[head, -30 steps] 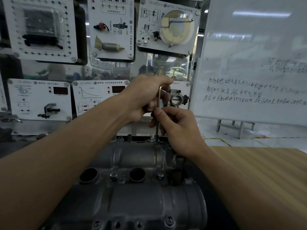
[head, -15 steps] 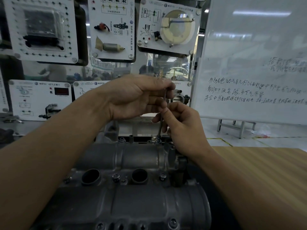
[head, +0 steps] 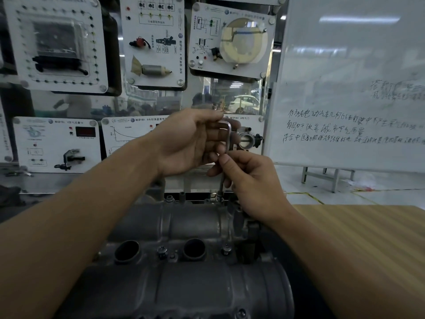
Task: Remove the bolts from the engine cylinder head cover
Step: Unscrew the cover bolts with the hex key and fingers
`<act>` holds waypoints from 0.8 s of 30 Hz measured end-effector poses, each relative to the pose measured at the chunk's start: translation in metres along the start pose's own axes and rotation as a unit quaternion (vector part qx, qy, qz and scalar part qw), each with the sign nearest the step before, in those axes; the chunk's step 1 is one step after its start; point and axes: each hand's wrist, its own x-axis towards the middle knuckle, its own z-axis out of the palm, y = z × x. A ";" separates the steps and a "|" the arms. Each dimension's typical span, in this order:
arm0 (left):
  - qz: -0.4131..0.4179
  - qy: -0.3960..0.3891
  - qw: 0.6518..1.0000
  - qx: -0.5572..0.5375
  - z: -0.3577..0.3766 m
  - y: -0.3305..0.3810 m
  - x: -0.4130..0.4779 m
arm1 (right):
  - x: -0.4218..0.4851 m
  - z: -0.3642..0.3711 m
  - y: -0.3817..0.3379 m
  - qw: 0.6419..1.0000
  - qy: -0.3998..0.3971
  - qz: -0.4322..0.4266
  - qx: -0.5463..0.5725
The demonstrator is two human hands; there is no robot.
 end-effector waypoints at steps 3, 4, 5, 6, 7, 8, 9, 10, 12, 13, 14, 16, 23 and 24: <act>0.001 -0.074 0.997 0.003 -0.009 0.000 -0.005 | 0.000 -0.002 0.000 1.000 -0.023 0.008 -0.008; 0.001 -0.084 0.996 0.005 -0.011 0.000 -0.006 | 0.001 -0.002 0.000 0.999 -0.028 0.009 -0.018; 0.005 -0.088 0.996 0.009 -0.011 0.000 -0.006 | 0.001 -0.002 0.000 0.999 -0.030 0.009 -0.028; 0.011 -0.084 0.996 0.016 -0.011 0.000 -0.006 | 0.001 -0.002 -0.001 0.999 -0.030 0.010 -0.035; 0.019 -0.075 0.997 0.026 -0.010 0.000 -0.005 | 0.001 -0.001 -0.002 0.999 -0.029 0.010 -0.040; 0.025 -0.062 0.997 0.040 -0.007 0.000 -0.004 | 0.001 -0.001 -0.003 0.999 -0.028 0.009 -0.043; 0.031 -0.045 0.997 0.058 -0.004 0.000 -0.003 | 0.000 0.000 -0.004 0.999 -0.027 0.006 -0.045; 0.037 -0.022 0.996 0.078 0.000 -0.001 -0.002 | 0.000 0.000 -0.005 0.999 -0.027 0.003 -0.045; 0.051 0.044 0.991 0.112 0.009 -0.002 0.000 | 0.000 0.000 -0.006 0.998 -0.034 -0.005 -0.049; 0.061 0.084 0.987 0.125 0.014 -0.004 0.002 | -0.001 0.000 -0.006 0.998 -0.038 -0.006 -0.050; 0.072 0.124 0.980 0.140 0.018 -0.006 0.005 | -0.001 0.000 -0.006 0.998 -0.040 -0.006 -0.049; 0.091 0.188 0.963 0.173 0.027 -0.011 0.011 | -0.001 0.000 -0.005 0.998 -0.040 -0.007 -0.047; 0.043 0.134 0.990 -0.005 0.020 -0.007 0.007 | 0.000 -0.001 0.000 0.999 -0.002 -0.006 -0.039; 0.044 0.106 0.993 -0.019 0.017 -0.007 0.006 | 0.000 -0.001 0.001 0.999 0.007 -0.007 -0.037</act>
